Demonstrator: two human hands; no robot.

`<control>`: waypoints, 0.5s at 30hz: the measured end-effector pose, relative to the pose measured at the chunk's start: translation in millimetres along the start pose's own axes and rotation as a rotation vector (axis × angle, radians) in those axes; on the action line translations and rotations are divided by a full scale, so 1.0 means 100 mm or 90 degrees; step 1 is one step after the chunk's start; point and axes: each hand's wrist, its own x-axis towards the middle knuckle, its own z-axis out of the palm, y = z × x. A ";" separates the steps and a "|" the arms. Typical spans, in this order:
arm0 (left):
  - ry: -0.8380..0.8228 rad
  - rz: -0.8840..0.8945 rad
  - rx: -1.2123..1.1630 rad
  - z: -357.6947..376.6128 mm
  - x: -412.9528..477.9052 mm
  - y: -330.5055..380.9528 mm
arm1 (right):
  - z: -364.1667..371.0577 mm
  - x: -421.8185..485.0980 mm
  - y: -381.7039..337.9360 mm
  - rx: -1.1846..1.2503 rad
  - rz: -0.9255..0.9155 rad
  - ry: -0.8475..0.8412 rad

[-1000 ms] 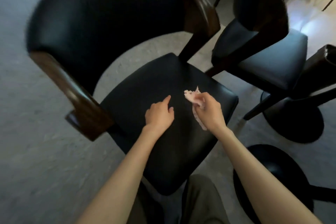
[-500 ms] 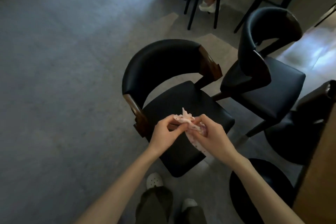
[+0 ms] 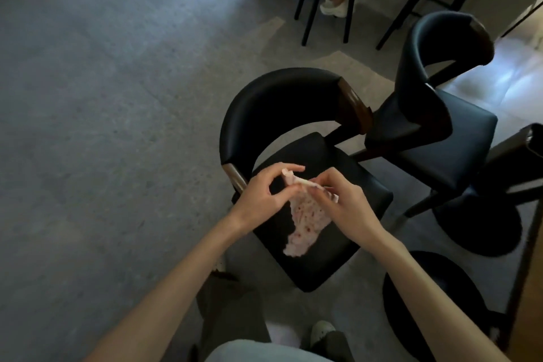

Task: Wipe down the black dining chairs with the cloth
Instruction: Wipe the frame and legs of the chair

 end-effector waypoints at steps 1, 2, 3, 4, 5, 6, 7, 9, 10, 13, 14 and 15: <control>-0.022 -0.009 -0.029 -0.13 0.09 -0.05 | 0.09 0.11 -0.05 0.004 0.009 -0.002; -0.034 -0.013 -0.042 -0.28 0.18 -0.10 | 0.18 0.22 -0.12 0.009 0.017 0.005; -0.039 -0.015 -0.047 -0.43 0.28 -0.16 | 0.28 0.34 -0.19 0.016 0.026 0.014; -0.047 -0.019 -0.058 -0.59 0.37 -0.22 | 0.37 0.46 -0.26 0.025 0.037 0.016; -0.060 -0.030 -0.070 -0.75 0.45 -0.27 | 0.46 0.56 -0.34 0.044 0.057 0.015; -0.068 -0.034 -0.076 -0.91 0.53 -0.31 | 0.53 0.66 -0.41 0.063 0.080 0.012; -0.070 -0.034 -0.078 -1.07 0.62 -0.34 | 0.58 0.77 -0.47 0.067 0.098 0.012; -0.066 -0.048 -0.103 -1.33 0.78 -0.42 | 0.64 0.97 -0.54 0.019 0.122 0.003; -0.074 -0.058 -0.118 -1.43 0.84 -0.46 | 0.66 1.07 -0.57 -0.004 0.134 -0.010; -0.094 -0.089 -0.139 -1.64 1.03 -0.59 | 0.71 1.29 -0.62 -0.025 0.176 -0.033; -0.089 -0.086 -0.142 -1.68 1.10 -0.65 | 0.72 1.35 -0.62 -0.025 0.189 -0.018; -0.085 -0.084 -0.145 -1.71 1.17 -0.67 | 0.72 1.41 -0.62 -0.020 0.199 0.006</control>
